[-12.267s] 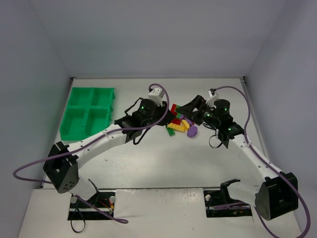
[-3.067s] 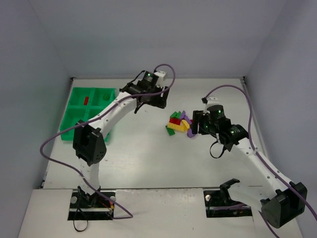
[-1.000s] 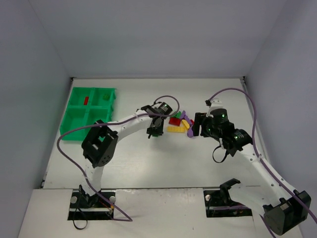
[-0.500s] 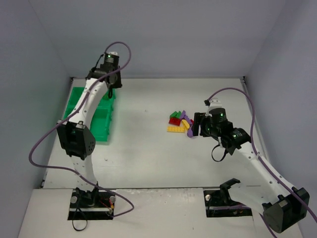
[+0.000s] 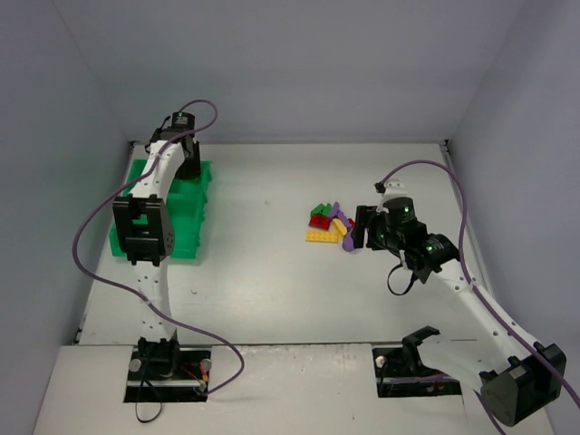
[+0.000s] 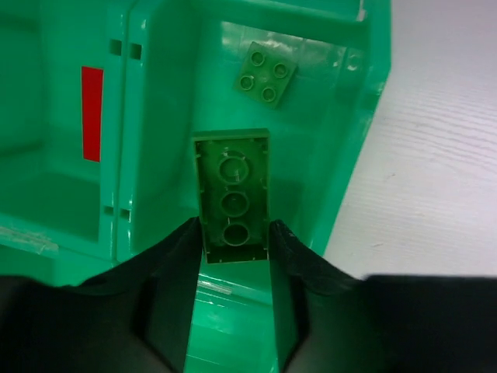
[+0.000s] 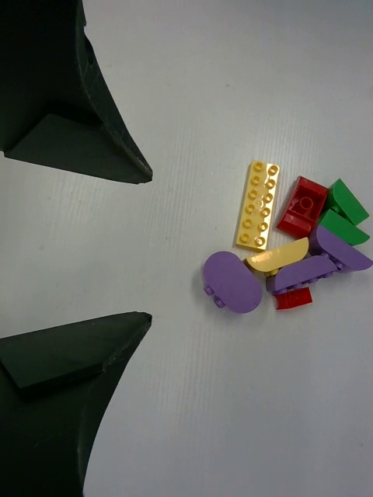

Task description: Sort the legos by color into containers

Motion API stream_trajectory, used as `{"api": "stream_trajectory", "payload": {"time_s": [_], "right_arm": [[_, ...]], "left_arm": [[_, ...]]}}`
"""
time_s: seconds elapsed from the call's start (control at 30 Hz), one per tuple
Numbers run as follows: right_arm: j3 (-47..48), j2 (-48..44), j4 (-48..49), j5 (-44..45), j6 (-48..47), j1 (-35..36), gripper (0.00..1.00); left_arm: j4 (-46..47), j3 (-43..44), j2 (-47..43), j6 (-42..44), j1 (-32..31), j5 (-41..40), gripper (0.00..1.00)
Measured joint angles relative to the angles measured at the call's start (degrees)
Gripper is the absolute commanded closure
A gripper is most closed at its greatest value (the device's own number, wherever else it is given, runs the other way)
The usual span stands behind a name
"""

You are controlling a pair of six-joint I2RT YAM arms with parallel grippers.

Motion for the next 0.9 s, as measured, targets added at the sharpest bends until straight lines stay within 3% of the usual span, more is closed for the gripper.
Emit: {"api": "stream_trajectory", "payload": {"time_s": [0.1,0.2,0.33,0.4,0.53,0.63,0.73,0.9], "right_arm": [[0.0,0.0,0.0,0.0,0.0,0.0,0.36],[0.0,0.0,0.0,0.0,0.0,0.0,0.36],[0.0,0.0,0.0,0.0,0.0,0.0,0.36],[0.0,0.0,0.0,0.0,0.0,0.0,0.36],[0.0,-0.1,0.0,0.0,0.0,0.0,0.36],[0.0,-0.3,0.0,0.5,0.0,0.0,0.36],[0.0,-0.5,0.0,0.8,0.0,0.0,0.36],[0.0,-0.7,0.0,1.0,0.1,-0.1,0.36]], "left_arm": [[-0.1,0.0,0.2,0.7,0.5,0.3,0.47],[0.1,0.0,-0.6,1.0,0.5,0.5,0.41],[0.1,0.0,-1.7,1.1,0.4,1.2,0.41],[0.1,0.0,-2.4,1.0,0.2,1.9,0.49],[0.3,-1.0,-5.7,0.0,-1.9,3.8,0.49],[0.9,-3.2,-9.7,-1.3,-7.4,5.1,0.48],[3.3,-4.6,-12.0,-3.5,-16.7,7.8,0.48],[6.1,-4.8,-10.0,-7.3,-30.4,14.0,0.27]]}}
